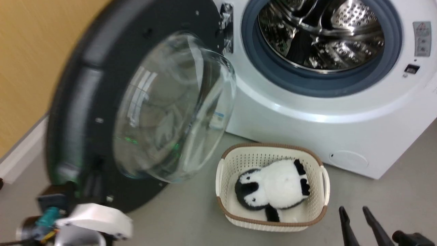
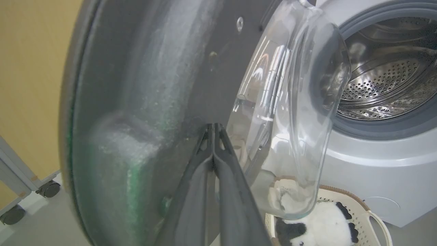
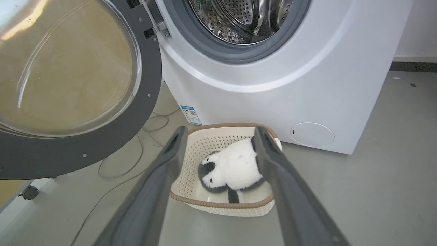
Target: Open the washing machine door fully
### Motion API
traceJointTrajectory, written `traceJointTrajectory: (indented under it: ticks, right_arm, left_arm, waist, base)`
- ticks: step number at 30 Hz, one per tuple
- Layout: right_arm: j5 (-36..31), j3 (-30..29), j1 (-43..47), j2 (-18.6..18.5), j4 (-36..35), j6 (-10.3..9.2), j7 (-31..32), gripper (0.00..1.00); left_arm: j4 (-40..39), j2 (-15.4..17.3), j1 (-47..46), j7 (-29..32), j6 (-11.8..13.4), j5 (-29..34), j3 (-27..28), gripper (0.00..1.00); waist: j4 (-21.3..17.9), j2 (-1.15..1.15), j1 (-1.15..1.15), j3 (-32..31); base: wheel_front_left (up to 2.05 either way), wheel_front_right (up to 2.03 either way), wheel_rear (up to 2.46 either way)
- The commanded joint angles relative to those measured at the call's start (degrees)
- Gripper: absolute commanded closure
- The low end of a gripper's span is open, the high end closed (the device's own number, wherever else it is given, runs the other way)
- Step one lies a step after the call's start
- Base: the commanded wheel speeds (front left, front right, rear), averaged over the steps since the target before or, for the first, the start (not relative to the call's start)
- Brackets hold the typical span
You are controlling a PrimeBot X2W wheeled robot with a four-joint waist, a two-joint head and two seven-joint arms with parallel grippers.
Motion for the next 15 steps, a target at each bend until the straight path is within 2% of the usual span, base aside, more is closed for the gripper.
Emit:
traceJointTrajectory:
  ticks: [1, 9, 15]
  right_arm:
    - [0.0, 0.0, -1.1, -0.7, -0.5, 0.05, 0.2, 0.00]
    - [0.0, -0.2, -2.6, -2.7, -2.2, 0.05, 1.6, 0.00]
    - [0.0, -0.3, -3.5, -4.0, -3.3, 0.05, 2.4, 0.00]
  left_arm:
    - [0.5, 0.9, -1.3, -0.5, 0.4, -0.3, 1.2, 1.00]
    - [4.9, 5.5, -6.1, -1.2, -0.4, -2.4, 6.6, 1.00]
    - [10.7, 7.4, -10.6, -2.3, -0.4, -3.9, 9.4, 1.00]
  waist:
    - [-0.4, 0.00, 0.00, 1.4]
    - [-1.4, 0.00, 0.00, 6.1]
    - [-2.2, 0.00, 0.00, 8.8]
  base:
    - [0.00, 0.00, 0.00]
    - [0.00, 0.00, 0.00]
    - [0.00, 0.00, 0.00]
